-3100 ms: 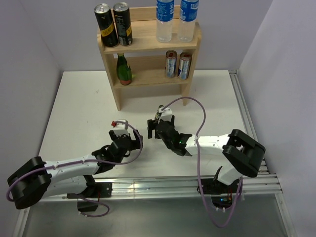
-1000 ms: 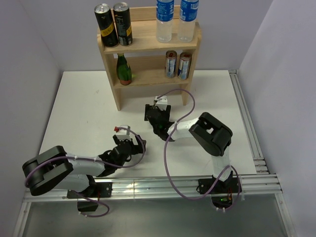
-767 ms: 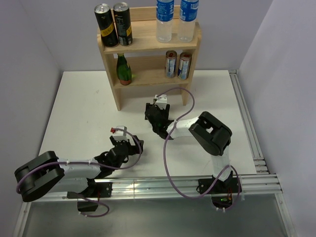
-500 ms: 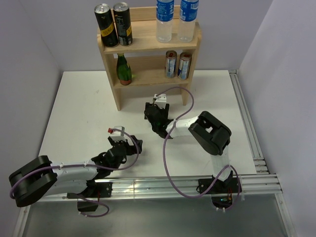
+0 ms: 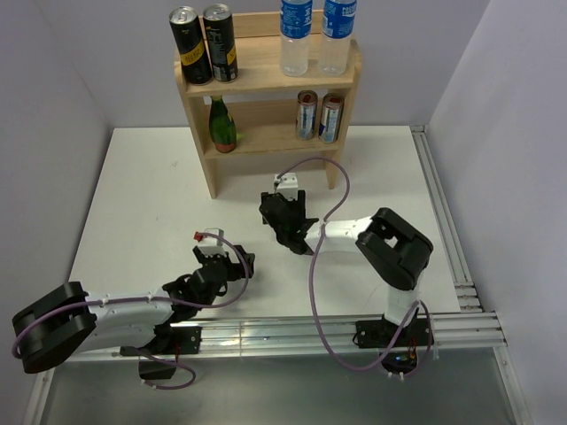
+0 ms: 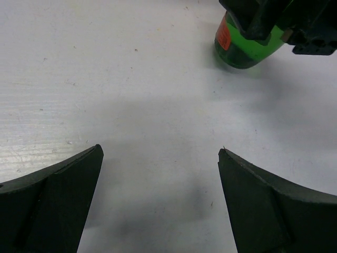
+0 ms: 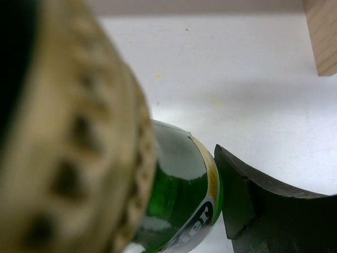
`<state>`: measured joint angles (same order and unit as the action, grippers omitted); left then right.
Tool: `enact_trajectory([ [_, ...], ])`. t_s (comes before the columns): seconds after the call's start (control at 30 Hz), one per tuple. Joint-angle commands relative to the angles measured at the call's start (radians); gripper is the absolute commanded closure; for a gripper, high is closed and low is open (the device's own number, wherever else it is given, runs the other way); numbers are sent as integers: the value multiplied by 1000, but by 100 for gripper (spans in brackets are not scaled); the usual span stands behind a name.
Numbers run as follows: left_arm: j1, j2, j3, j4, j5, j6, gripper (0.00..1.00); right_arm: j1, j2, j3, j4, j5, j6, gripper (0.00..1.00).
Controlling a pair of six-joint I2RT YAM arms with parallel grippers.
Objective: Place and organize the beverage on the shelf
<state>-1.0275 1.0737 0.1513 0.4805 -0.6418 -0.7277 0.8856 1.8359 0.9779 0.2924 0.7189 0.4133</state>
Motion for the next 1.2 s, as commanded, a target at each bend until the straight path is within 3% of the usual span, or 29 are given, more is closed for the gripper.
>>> enact_trajectory([
  [0.0, -11, -32, 19, -13, -27, -19, 2, 27, -144, 36, 70, 77, -47, 100],
  [0.23, -20, -69, 17, -42, -39, -22, 2, 65, -217, 102, 33, 105, -116, 100],
  [0.53, -26, -89, 13, -53, -38, -22, 1, 78, -287, 306, -13, 88, -231, 100],
  [0.77, -26, -123, -1, -53, -32, -26, 1, 72, -205, 521, -56, 67, -355, 100],
  [1.17, -28, -124, -4, -51, -32, -24, 1, 9, -46, 783, -134, 10, -363, 100],
])
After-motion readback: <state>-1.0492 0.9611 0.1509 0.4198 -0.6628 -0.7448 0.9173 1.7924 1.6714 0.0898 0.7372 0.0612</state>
